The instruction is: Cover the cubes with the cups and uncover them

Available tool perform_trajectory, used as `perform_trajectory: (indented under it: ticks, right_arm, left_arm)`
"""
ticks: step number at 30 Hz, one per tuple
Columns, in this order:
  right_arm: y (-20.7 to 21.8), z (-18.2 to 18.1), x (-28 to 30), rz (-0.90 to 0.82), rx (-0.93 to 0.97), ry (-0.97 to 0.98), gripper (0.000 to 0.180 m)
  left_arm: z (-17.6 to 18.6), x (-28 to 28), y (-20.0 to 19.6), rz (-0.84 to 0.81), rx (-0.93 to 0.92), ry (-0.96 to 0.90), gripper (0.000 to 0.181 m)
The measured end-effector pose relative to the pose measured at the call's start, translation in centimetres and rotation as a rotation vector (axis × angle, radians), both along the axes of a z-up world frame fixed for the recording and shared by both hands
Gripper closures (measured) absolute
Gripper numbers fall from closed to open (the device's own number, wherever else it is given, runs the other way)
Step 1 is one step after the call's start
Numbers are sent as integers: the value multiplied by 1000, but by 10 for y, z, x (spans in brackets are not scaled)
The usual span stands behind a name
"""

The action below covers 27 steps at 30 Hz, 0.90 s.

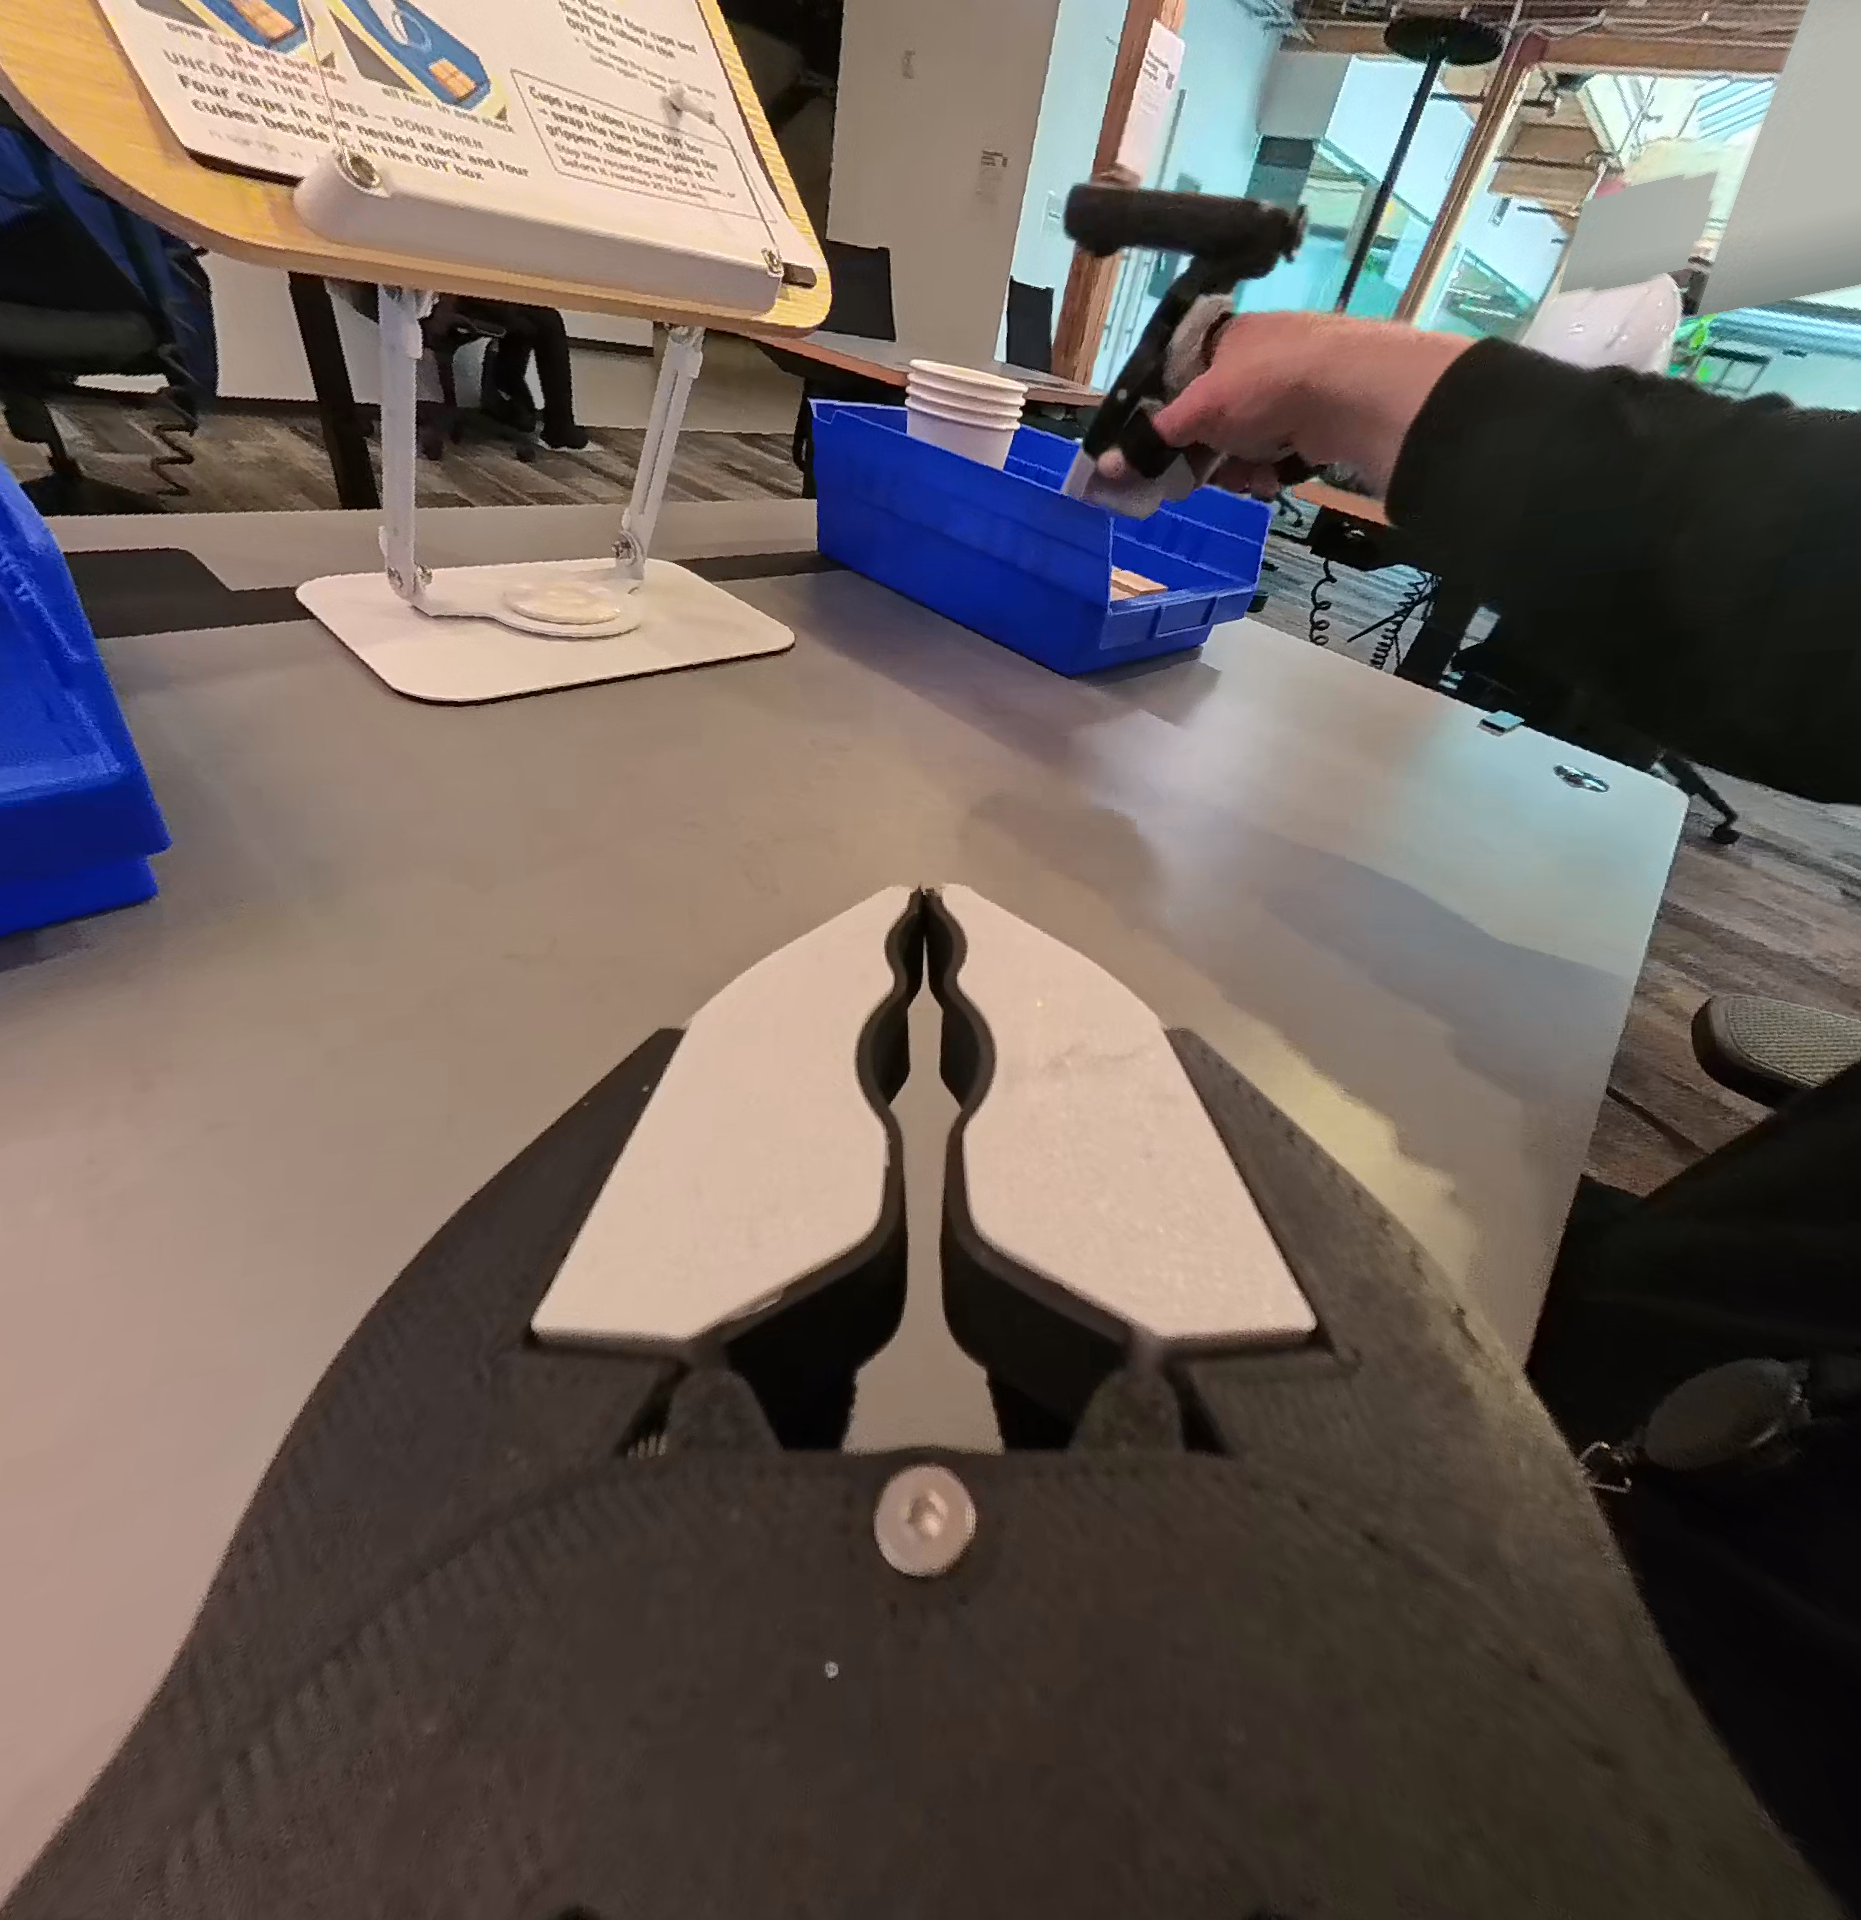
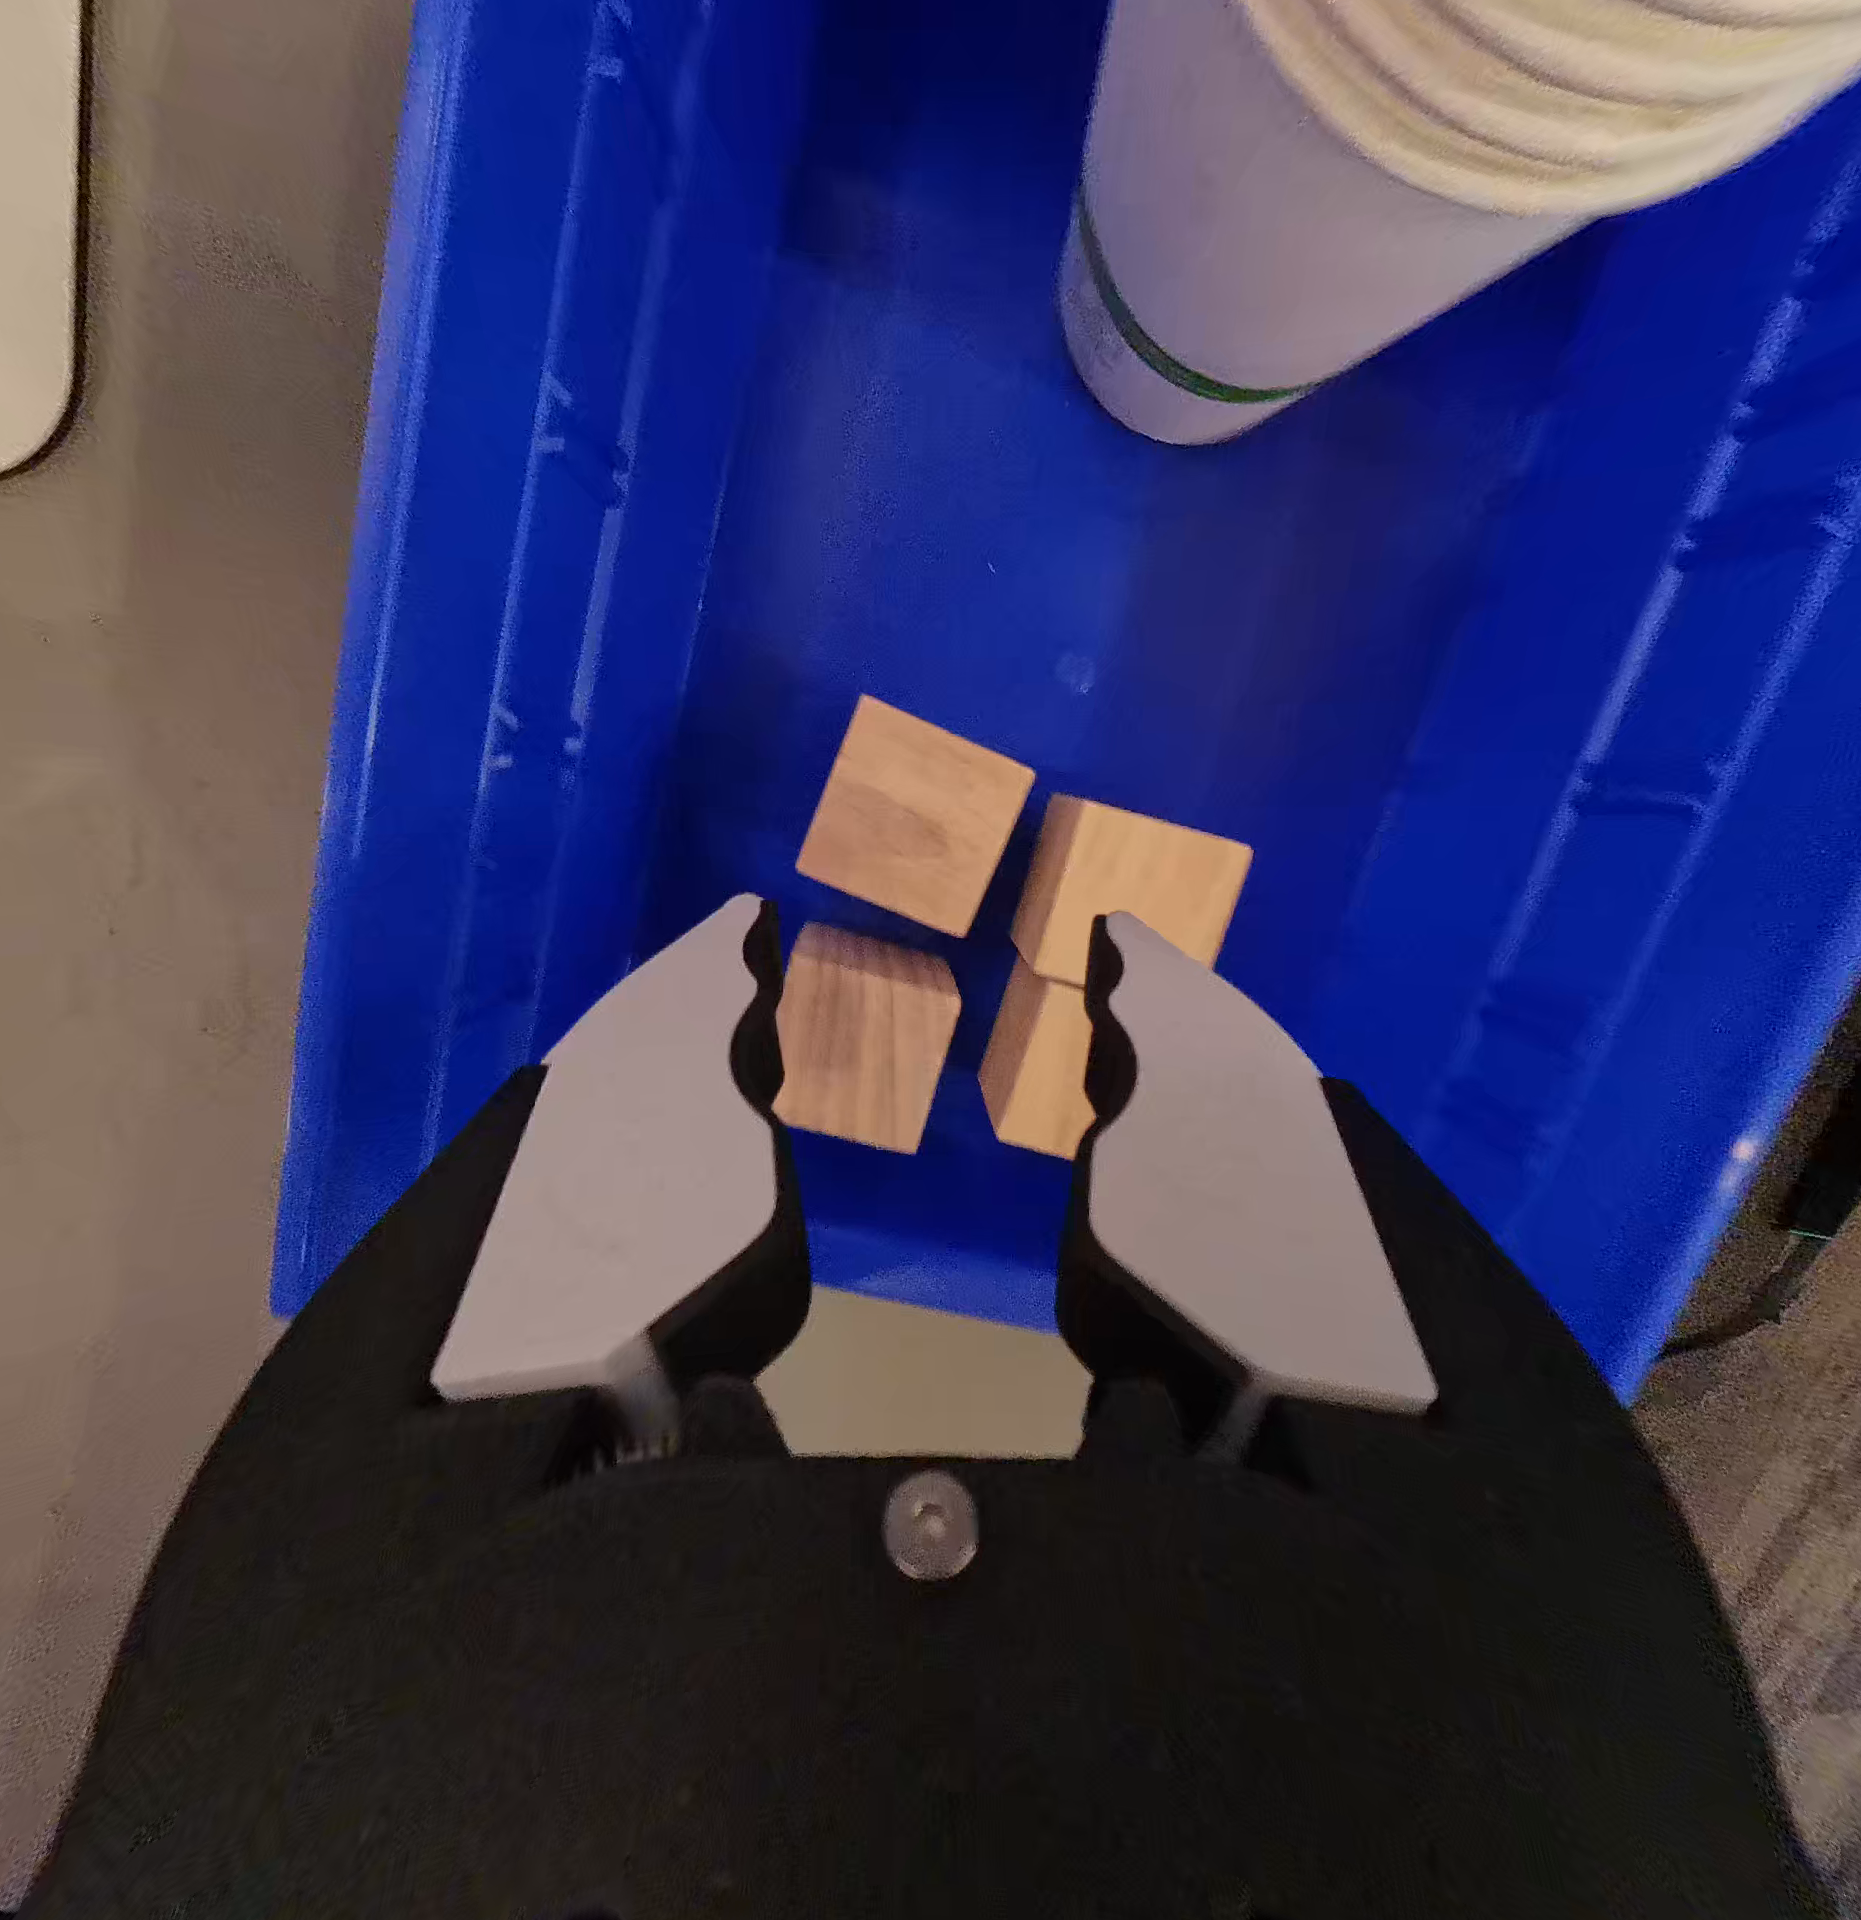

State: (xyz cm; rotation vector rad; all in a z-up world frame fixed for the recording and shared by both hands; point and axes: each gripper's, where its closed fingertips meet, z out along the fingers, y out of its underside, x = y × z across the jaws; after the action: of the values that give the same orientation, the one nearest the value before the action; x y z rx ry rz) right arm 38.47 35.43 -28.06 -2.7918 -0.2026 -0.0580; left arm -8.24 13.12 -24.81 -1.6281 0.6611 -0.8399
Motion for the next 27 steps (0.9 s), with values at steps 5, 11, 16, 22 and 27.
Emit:
perform_trajectory:
  ticks: [5,11,16,22,27]
  right_arm:
    - [12,-21,-8,8,-44,-1,135]
    - [11,-35,-4,-5,-77,2,133]
    - [8,-35,-2,-13,-93,3,134]
    - [3,-34,4,-17,-89,-5,134]
    - [-3,-14,-5,5,-36,-22,119]
  left_arm:
    - [0,-5,2,16,2,3,181]
    - [-2,-2,2,6,-5,0,181]
    - [-2,-3,3,8,-6,-3,181]
    - [-1,-3,2,5,-7,-10,181]
    - [-2,-1,2,0,-6,2,181]
